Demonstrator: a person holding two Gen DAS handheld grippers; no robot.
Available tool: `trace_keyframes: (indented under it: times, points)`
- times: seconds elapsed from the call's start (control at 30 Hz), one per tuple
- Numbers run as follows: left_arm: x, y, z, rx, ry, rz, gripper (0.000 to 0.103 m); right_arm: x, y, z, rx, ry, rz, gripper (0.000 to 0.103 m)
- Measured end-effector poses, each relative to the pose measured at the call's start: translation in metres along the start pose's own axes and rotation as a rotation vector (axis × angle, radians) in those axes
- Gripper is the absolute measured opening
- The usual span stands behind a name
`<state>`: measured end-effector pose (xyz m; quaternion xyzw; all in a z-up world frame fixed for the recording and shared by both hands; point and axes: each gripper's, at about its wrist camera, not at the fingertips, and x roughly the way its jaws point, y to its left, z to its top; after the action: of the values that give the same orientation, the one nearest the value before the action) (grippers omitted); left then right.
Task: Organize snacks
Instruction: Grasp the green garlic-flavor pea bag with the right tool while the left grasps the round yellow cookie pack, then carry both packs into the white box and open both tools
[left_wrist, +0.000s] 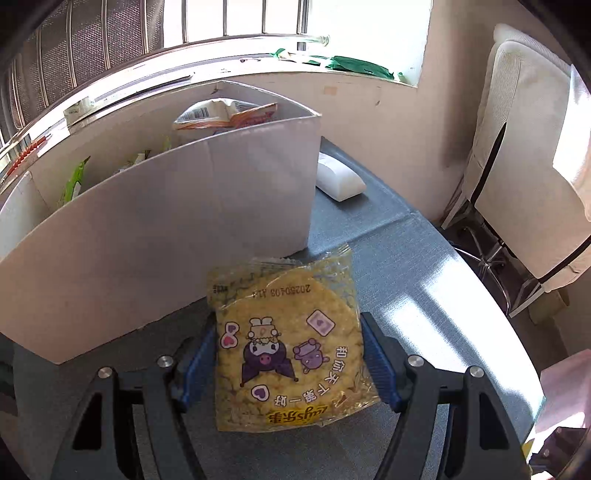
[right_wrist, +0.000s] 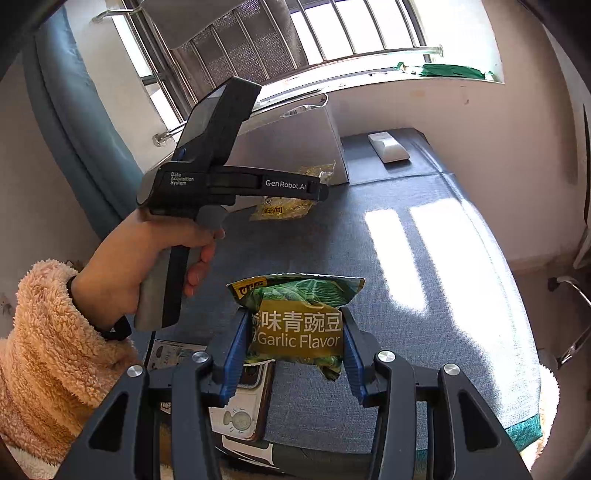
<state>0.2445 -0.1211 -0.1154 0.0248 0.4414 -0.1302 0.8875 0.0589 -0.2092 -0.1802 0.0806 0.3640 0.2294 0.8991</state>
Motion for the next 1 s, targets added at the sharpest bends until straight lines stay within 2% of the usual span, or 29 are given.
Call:
trace_keyframes:
  times: [0.17,0.33,0.53,0.7,0.77,0.87,1.0]
  points:
    - [-0.074,0.029,-0.025,-0.066,-0.157,-0.012,0.076,0.015,0.018,0.011,-0.071,0.038,-0.02,0.051]
    - [-0.139,0.061,-0.053,-0.113,-0.269,-0.03,0.076,0.029,0.04,0.034,-0.151,0.042,-0.027,0.051]
    - [-0.171,0.107,-0.058,-0.169,-0.348,-0.017,0.076,0.055,0.072,0.078,-0.275,0.032,-0.018,0.051]
    - [-0.182,0.145,-0.035,-0.217,-0.407,-0.022,0.076,0.079,0.091,0.142,-0.321,0.0,0.006,0.051]
    - [-0.177,0.156,-0.016,-0.213,-0.414,0.011,0.076,0.094,0.096,0.173,-0.309,-0.01,-0.006,0.051]
    - [-0.161,0.167,0.016,-0.191,-0.405,0.004,0.076,0.12,0.094,0.221,-0.261,-0.013,0.004,0.051]
    - [-0.132,0.178,0.054,-0.179,-0.361,0.023,0.076,0.15,0.078,0.268,-0.183,-0.008,-0.044,0.051]
